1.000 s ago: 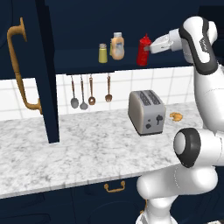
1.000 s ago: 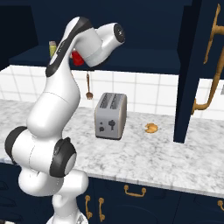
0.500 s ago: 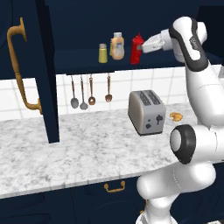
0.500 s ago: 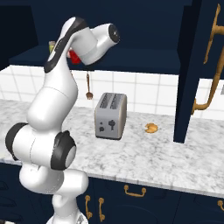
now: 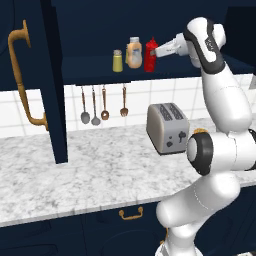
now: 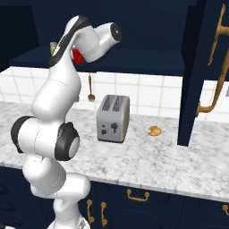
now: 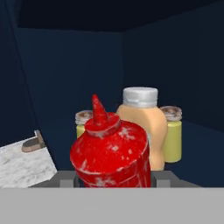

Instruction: Put the shaker and condiment bottle from the counter next to their counterparts in the cabinet.

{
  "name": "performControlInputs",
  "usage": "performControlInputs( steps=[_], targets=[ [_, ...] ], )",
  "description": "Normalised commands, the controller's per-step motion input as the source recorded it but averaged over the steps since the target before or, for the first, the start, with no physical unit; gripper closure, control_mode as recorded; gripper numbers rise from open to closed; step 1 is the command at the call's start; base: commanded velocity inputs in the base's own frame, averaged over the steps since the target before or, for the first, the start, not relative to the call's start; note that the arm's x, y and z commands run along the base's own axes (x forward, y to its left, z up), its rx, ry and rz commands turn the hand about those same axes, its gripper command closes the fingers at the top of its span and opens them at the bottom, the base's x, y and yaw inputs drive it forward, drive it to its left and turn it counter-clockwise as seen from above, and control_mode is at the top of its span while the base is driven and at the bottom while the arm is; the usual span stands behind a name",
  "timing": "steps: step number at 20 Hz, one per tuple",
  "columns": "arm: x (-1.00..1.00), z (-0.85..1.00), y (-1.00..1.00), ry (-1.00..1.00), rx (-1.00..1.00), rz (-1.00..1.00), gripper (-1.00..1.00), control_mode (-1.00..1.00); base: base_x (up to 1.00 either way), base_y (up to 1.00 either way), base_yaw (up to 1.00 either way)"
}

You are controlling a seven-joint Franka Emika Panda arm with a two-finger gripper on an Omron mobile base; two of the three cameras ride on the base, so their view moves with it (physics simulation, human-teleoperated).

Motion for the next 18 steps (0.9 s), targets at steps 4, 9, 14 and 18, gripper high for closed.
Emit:
performControlInputs(
  steps=[4,9,14,18],
  targets=[
    [0.46,0.0,0.0,0.0,0.01,0.0,1.0,-1.0,0.0,0.0,0.0],
    [0.39,0.0,0.0,0.0,0.0,0.0,1.0,-1.0,0.0,0.0,0.0],
    [0.19,0.0,0.0,0.0,0.0,0.0,-1.0,-1.0,0.0,0.0,0.0],
    [0.01,0.0,0.0,0.0,0.0,0.0,-1.0,-1.0,0.0,0.0,0.0]
  ],
)
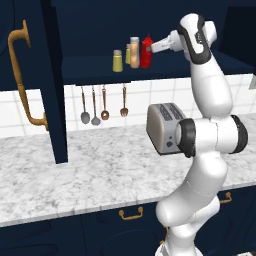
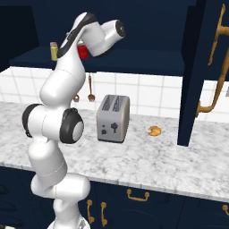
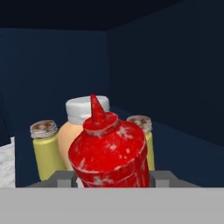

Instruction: Put the shaker and condiment bottle from the counter next to their counterparts in the cabinet.

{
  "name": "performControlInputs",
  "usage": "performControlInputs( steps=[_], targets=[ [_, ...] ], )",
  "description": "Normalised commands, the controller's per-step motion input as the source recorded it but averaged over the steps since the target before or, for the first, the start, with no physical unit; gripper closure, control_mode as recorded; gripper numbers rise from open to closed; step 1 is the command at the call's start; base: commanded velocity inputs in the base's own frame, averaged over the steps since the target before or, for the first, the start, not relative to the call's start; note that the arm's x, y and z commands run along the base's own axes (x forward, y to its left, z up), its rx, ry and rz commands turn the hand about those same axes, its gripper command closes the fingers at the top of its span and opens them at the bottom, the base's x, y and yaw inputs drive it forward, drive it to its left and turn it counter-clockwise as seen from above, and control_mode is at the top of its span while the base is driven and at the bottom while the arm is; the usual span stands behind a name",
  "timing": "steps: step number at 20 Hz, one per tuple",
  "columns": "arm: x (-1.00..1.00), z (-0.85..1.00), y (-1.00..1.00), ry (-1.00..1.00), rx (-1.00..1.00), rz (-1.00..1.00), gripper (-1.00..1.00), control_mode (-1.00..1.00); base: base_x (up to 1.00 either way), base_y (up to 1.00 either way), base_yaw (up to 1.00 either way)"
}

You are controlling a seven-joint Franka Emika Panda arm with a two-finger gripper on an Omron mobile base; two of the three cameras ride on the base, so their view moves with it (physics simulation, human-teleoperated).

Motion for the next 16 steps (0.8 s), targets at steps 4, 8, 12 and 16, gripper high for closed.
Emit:
performControlInputs(
  steps=[4,8,12,16],
  targets=[
    [0.0,0.0,0.0,0.0,0.0,0.0,-1.0,-1.0,0.0,0.0,0.0],
    [0.0,0.0,0.0,0.0,0.0,0.0,-1.0,-1.0,0.0,0.0,0.0],
    [-0.06,0.0,0.0,0.0,0.0,0.0,-1.0,-1.0,0.0,0.0,0.0],
    [-0.26,0.0,-0.06,0.0,0.0,0.0,-1.0,-1.0,0.0,0.0,0.0]
  ],
)
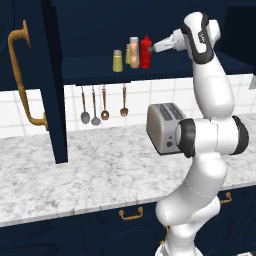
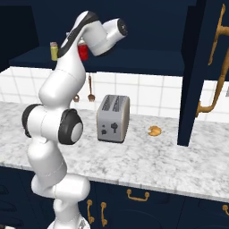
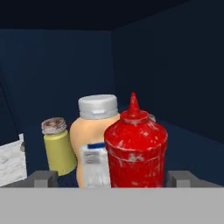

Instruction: Put the shaker and condiment bottle from the counter next to their counterparts in the cabinet.

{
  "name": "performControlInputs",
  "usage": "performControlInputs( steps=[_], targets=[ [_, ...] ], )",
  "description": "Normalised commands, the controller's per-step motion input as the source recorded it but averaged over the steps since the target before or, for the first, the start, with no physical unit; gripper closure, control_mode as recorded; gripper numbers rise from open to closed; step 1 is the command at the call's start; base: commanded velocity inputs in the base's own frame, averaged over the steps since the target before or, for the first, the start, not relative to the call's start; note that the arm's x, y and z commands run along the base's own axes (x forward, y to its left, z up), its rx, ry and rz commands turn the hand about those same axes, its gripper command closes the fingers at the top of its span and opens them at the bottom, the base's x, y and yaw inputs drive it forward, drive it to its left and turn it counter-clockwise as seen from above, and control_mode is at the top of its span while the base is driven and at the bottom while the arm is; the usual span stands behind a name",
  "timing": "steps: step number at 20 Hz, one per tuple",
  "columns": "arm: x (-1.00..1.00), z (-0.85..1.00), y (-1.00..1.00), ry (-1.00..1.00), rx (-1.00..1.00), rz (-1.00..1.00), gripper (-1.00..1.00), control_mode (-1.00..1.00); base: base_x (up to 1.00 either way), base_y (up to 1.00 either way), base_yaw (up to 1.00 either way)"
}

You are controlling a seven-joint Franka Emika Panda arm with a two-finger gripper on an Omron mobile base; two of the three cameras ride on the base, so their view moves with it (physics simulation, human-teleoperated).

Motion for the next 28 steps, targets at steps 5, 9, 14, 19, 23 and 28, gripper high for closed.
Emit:
performControlInputs(
  steps=[5,9,14,19,23,28],
  targets=[
    [-0.57,-0.02,-0.13,0.0,0.0,0.0,-1.0,-1.0,0.0,0.0,0.0],
    [-0.97,-0.15,-0.18,0.0,0.01,0.0,-1.0,-1.0,0.0,0.0,0.0],
    [-1.0,-0.27,-0.22,0.0,0.02,0.0,-1.0,-1.0,0.0,0.0,0.0],
    [-1.0,-0.49,-0.24,0.01,0.0,0.0,-1.0,-1.0,0.0,0.0,0.0],
    [-1.0,-0.46,-0.3,0.0,0.0,0.0,-1.0,-1.0,0.0,0.0,0.0],
    [-1.0,-0.45,-0.33,0.0,0.0,0.0,-1.0,-1.0,0.0,0.0,0.0]
  ],
)
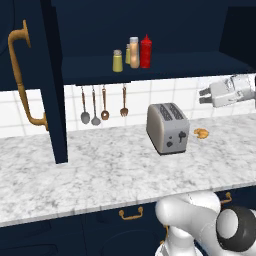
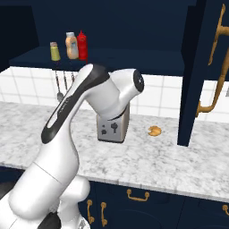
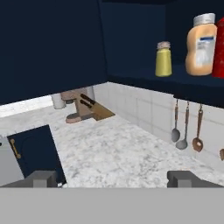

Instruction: Put the shaker and condiment bottle from the counter next to their counterparts in the cabinet.

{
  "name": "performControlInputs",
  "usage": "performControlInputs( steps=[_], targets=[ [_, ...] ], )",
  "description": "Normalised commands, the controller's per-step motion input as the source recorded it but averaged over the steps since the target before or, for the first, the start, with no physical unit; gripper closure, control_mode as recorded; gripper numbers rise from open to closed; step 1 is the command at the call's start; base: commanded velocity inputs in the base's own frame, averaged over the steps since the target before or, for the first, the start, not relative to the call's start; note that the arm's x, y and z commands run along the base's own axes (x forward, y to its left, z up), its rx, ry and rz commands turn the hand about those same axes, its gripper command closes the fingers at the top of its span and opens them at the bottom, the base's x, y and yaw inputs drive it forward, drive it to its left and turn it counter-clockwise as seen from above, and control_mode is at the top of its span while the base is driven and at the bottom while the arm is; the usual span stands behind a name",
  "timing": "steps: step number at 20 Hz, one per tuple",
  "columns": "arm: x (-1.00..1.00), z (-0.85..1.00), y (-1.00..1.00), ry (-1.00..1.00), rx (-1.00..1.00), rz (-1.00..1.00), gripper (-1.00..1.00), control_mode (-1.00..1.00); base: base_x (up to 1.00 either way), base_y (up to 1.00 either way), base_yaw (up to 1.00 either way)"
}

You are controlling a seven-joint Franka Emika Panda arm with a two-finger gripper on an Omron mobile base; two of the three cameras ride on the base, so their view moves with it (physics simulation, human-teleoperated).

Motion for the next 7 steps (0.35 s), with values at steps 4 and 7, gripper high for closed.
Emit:
performControlInputs(
  steps=[4,7],
  targets=[
    [-1.0,-0.48,-0.34,0.01,0.0,0.0,-1.0,-1.0,0.0,0.0,0.0],
    [-1.0,-0.57,-0.35,0.02,0.0,0.0,-1.0,-1.0,0.0,0.0,0.0]
  ],
)
